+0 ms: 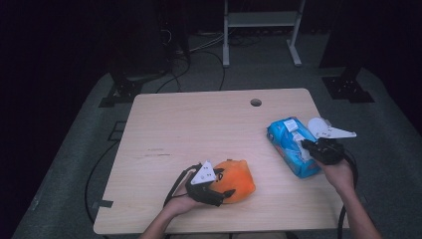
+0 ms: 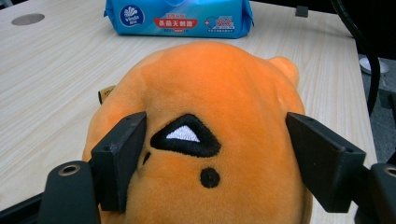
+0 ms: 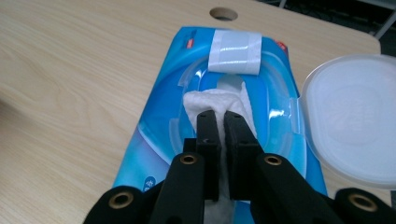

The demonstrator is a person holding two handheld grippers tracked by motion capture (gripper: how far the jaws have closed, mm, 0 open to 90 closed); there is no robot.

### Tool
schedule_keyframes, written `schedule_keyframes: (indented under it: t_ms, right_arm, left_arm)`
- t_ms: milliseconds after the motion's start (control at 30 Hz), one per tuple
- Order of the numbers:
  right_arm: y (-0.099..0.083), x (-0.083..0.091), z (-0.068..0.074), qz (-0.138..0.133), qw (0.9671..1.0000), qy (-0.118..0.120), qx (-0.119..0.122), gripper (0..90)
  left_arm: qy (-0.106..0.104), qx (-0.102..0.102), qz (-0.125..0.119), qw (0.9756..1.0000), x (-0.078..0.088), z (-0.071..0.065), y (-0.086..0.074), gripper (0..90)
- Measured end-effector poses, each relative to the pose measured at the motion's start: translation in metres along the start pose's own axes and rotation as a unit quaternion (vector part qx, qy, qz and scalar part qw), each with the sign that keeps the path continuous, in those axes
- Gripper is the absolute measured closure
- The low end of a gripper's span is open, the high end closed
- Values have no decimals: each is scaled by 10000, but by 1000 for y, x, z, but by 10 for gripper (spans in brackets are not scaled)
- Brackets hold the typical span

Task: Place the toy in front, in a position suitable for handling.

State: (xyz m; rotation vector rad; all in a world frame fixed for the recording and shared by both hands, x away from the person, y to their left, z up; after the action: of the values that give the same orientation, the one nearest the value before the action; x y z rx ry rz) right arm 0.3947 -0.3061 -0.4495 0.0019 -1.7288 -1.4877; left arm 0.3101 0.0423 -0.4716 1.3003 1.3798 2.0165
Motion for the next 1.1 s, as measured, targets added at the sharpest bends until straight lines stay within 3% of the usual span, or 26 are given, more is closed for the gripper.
schedule_keyframes:
  t_ms: [133,300,433,567,633,767,800,833,1000,1100]
  right_arm:
    - [7,10,4,-128,9999,54,62,854]
    - [23,33,16,-521,9982,226,204,854]
    - [37,50,40,-676,9951,548,462,854]
    - [42,60,76,-721,9885,1034,841,854]
    - [41,65,98,-765,9826,1393,963,853]
    - [36,71,131,-724,9726,1883,1154,853]
    - [33,71,140,-681,9688,2074,1173,853]
    - [32,71,145,-649,9669,2180,1158,853]
    - [28,64,172,-510,9486,2921,1111,853]
    - [27,50,181,-302,9430,3115,1130,853]
  left_arm:
    - [-5,46,-29,10000,-1,1,0,227]
    - [-7,50,-42,10000,-1,1,0,224]
    - [-15,69,-53,10000,-1,1,-1,222]
    - [8,26,-58,10000,-1,1,-1,221]
    - [-4,64,-56,10000,-1,1,-1,220]
    - [-11,66,-68,10000,-1,1,-1,220]
    - [-9,70,-75,9999,-1,1,-1,219]
    - [-7,67,-73,10000,-1,1,-1,218]
    - [-5,68,-82,9999,-2,2,-1,213]
    - [-1,73,-82,9999,-2,2,-1,210]
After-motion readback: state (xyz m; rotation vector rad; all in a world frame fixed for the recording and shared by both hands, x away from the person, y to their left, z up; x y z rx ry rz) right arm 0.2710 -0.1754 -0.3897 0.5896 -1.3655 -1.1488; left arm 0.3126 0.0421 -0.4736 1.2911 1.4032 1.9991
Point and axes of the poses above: each handheld gripper's, and its own axes: x roughly backward along the jaws, y roughly out of its top, z roughly to its left, the point moved 5 cm from there along -x, roughly forward along the jaws, and after that the axes turned 10 degrees about y, right-handed, at the moved point
